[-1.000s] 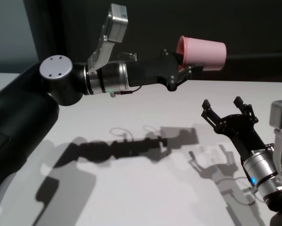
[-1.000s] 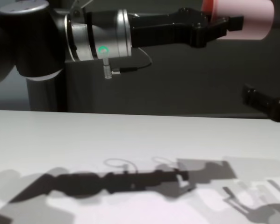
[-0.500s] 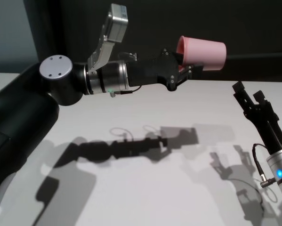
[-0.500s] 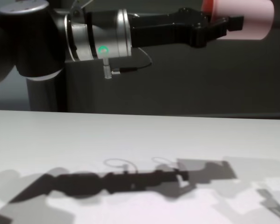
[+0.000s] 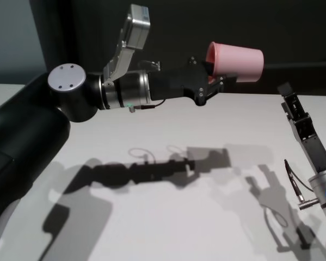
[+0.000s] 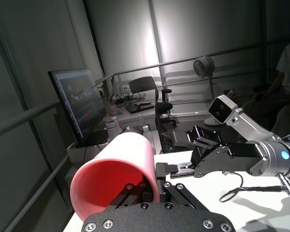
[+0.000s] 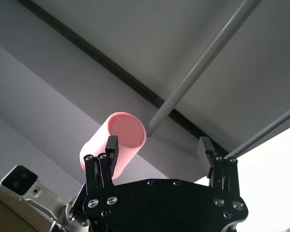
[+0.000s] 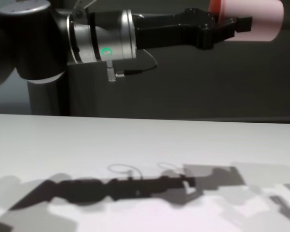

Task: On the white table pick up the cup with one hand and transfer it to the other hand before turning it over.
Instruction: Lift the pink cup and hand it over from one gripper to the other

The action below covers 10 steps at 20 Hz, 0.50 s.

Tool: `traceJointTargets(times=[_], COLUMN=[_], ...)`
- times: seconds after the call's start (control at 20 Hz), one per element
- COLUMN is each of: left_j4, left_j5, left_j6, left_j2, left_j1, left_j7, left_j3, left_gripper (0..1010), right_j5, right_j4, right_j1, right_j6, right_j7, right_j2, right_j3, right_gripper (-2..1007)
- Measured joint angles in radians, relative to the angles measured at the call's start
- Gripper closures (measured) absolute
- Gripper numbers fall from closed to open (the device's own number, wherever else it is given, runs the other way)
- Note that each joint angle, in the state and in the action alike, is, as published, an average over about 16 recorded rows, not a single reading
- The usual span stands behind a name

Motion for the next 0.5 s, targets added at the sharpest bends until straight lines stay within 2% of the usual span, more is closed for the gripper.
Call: traceJointTargets(times=[0.15,0.25,0.5], left_j4=[0.000,0.000,0.000], left_j5=[0.000,0.000,0.000], left_j6=[0.000,0.000,0.000], left_j2=[0.000,0.000,0.000], left_j1=[0.000,0.000,0.000], left_j7=[0.000,0.000,0.000], left_j3=[0.000,0.000,0.000], left_gripper=[964,964,964], right_j5=[0.075,0.112,0.168], right_j4=[0.028,0.045,0.080], right_j1=[0.021,0.035,0.067], right_j6=[0.039,0.059,0.089], right_j7=[0.045,0.072,0.122], right_j2=[0.000,0.001,0.006], right_j3=[-0.001,-0.005,-0.020], right_gripper=[3,3,3])
